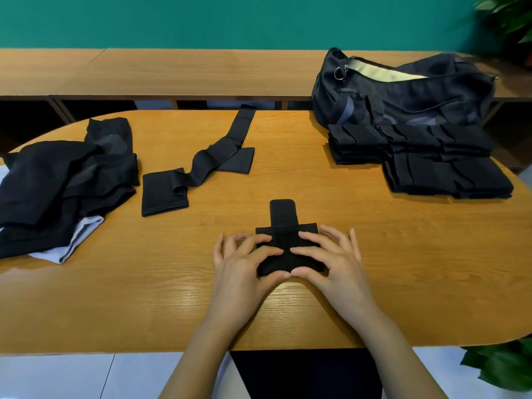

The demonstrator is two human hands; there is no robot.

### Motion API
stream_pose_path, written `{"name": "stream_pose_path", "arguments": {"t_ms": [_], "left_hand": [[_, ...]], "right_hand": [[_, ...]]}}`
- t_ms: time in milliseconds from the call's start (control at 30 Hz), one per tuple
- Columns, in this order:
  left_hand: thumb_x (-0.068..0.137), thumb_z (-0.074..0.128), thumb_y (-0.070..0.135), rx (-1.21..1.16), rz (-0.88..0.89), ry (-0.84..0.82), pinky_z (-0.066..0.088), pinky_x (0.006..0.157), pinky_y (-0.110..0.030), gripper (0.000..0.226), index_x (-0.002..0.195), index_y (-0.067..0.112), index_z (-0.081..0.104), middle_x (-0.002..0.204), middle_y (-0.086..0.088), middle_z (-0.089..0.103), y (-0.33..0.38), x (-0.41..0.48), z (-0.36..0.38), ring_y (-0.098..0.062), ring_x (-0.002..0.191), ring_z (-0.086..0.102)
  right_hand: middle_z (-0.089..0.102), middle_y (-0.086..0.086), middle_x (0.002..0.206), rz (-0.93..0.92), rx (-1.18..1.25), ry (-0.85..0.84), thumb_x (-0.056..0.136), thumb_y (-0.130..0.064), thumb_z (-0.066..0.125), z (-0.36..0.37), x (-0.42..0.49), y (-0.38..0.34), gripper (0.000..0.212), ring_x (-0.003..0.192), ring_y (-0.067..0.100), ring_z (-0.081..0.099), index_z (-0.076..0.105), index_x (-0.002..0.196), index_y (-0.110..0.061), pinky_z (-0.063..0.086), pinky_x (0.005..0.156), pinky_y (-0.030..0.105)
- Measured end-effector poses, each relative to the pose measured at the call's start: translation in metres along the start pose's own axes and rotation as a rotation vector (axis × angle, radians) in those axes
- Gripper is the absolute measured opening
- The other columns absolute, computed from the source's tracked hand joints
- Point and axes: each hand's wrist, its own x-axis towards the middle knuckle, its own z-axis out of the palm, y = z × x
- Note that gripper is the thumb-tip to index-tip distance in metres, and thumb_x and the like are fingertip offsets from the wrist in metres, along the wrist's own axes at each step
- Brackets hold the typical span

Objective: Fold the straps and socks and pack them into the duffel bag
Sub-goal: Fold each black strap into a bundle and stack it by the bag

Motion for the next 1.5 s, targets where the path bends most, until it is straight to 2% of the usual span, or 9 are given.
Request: {"name": "stream_pose_path", "arguments": {"t_ms": [167,267,433,567,733,967,1133,1300,1500], "left_hand": [[0.082,0.047,0.066,-0.012,0.01,0.04,0.016,0.114,-0.052,0.047,0.104,0.033,0.073,0.118,0.014,0.064,-0.0003,0.0001,0.0004,-0.015,0.124,0.043],[0.085,0.045,0.063,-0.04,0.009,0.053,0.014,0.114,-0.048,0.044,0.101,0.032,0.074,0.115,0.014,0.064,-0.0006,0.0012,0.0001,-0.014,0.123,0.044],[0.085,0.047,0.064,-0.052,0.011,0.039,0.02,0.112,-0.055,0.045,0.098,0.032,0.075,0.113,0.016,0.063,0.0004,0.002,-0.0009,-0.013,0.122,0.044],[0.082,0.05,0.065,-0.028,0.054,0.004,0.02,0.112,-0.057,0.048,0.106,0.031,0.073,0.118,0.016,0.06,0.0007,0.0016,-0.0016,-0.015,0.123,0.043],[0.085,0.055,0.053,-0.063,0.049,0.022,0.018,0.113,-0.055,0.033,0.102,0.032,0.074,0.114,0.018,0.059,0.0003,0.0024,-0.0021,-0.008,0.119,0.041],[0.088,0.048,0.055,-0.072,0.032,0.034,0.02,0.112,-0.053,0.037,0.099,0.03,0.073,0.11,0.02,0.06,-0.0003,0.0036,-0.0001,-0.006,0.116,0.042],[0.085,0.054,0.056,-0.087,0.036,0.036,0.02,0.112,-0.053,0.035,0.102,0.031,0.073,0.111,0.021,0.061,0.0004,0.0032,-0.0019,-0.006,0.117,0.041],[0.081,0.061,0.049,-0.082,0.053,0.03,0.021,0.111,-0.056,0.033,0.106,0.031,0.073,0.116,0.021,0.061,0.0008,0.0038,-0.0026,-0.007,0.12,0.039],[0.086,0.055,0.052,-0.111,0.025,0.05,0.025,0.108,-0.055,0.035,0.101,0.028,0.075,0.111,0.022,0.062,0.0008,0.0038,-0.0026,-0.004,0.115,0.041]], "right_hand": [[0.05,-0.027,0.134,0.002,0.028,0.004,0.074,-0.075,0.045,0.0002,0.0001,0.0001,0.053,0.14,0.002,0.023,0.067,0.111,-0.045,-0.007,0.119,0.044],[0.05,-0.028,0.133,0.0,0.029,0.016,0.077,-0.071,0.046,0.0001,-0.0003,-0.0002,0.045,0.139,0.003,0.025,0.068,0.108,-0.045,-0.004,0.119,0.046],[0.052,-0.028,0.129,0.007,0.055,0.02,0.085,-0.06,0.043,0.0001,0.001,-0.0005,0.035,0.138,0.004,0.027,0.069,0.1,-0.043,-0.003,0.119,0.045],[0.055,-0.026,0.126,0.025,0.074,0.023,0.086,-0.058,0.041,-0.0011,0.001,-0.0021,0.035,0.136,0.006,0.03,0.068,0.097,-0.04,0.0,0.119,0.047],[0.053,-0.032,0.123,0.036,0.11,0.01,0.085,-0.06,0.043,-0.0021,0.0019,-0.0037,0.027,0.135,0.005,0.03,0.063,0.095,-0.046,0.003,0.119,0.049],[0.054,-0.034,0.124,0.02,0.083,0.02,0.077,-0.066,0.058,-0.0013,0.0011,0.0,0.04,0.135,0.003,0.03,0.069,0.108,-0.043,0.005,0.119,0.052],[0.057,-0.033,0.122,0.033,0.114,0.013,0.081,-0.064,0.052,-0.0019,0.0025,0.0005,0.03,0.133,0.006,0.033,0.069,0.097,-0.045,0.013,0.115,0.059],[0.057,-0.038,0.117,0.044,0.142,0.0,0.08,-0.064,0.047,-0.002,0.0035,-0.0007,0.027,0.131,0.003,0.034,0.064,0.095,-0.05,0.011,0.115,0.058],[0.057,-0.039,0.116,0.043,0.157,0.03,0.077,-0.062,0.061,-0.0034,0.0023,-0.001,0.03,0.131,-0.001,0.031,0.068,0.102,-0.047,0.019,0.113,0.059]]}}
